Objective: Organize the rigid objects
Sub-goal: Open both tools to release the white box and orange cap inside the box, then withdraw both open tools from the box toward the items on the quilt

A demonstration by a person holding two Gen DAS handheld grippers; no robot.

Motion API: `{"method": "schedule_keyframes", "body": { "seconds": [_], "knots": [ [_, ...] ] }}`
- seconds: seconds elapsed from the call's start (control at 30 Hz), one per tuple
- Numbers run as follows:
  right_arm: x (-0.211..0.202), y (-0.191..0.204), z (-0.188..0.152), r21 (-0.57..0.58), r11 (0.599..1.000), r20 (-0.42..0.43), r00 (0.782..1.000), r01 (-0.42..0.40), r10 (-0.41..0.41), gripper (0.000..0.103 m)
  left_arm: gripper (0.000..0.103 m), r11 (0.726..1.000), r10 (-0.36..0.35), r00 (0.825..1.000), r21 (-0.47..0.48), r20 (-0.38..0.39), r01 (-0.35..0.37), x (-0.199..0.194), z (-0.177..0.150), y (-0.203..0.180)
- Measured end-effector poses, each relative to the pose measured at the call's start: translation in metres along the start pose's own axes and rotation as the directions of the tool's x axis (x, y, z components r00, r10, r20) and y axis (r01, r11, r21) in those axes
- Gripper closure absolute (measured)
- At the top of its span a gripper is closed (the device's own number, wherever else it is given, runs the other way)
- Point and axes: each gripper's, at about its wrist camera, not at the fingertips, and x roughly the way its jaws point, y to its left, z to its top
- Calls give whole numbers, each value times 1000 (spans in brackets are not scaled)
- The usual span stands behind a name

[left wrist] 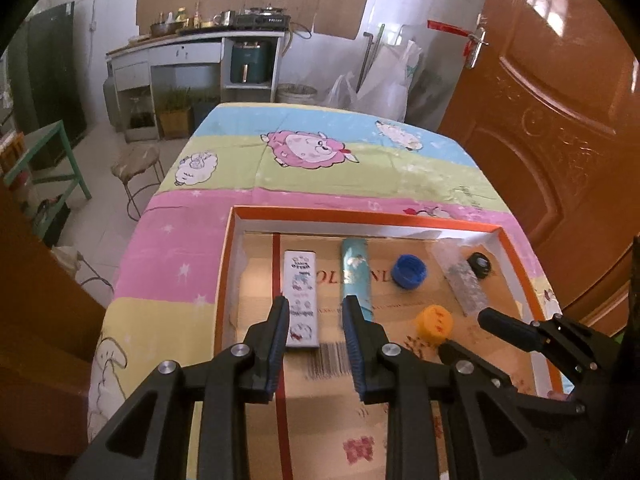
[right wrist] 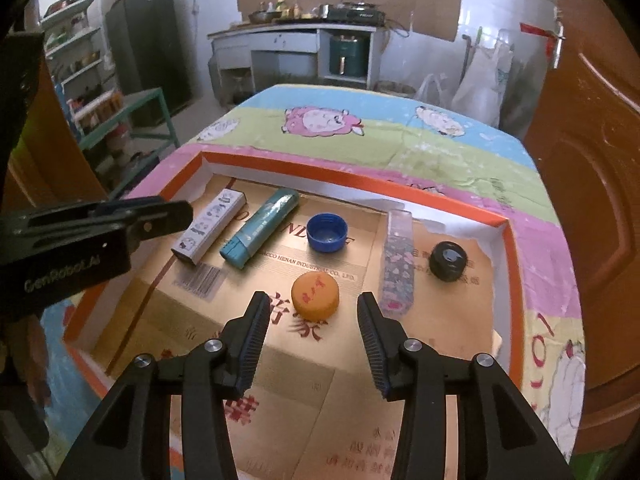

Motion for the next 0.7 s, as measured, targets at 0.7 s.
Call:
{"method": "schedule_keyframes", "body": {
  "seconds": [0.7],
  "knots": [
    [-75, 7, -34, 52, 998, 73, 997, 16, -20, 56, 76, 1000, -10, 996, 27, 86, 8, -73, -35, -19]
  ]
}}
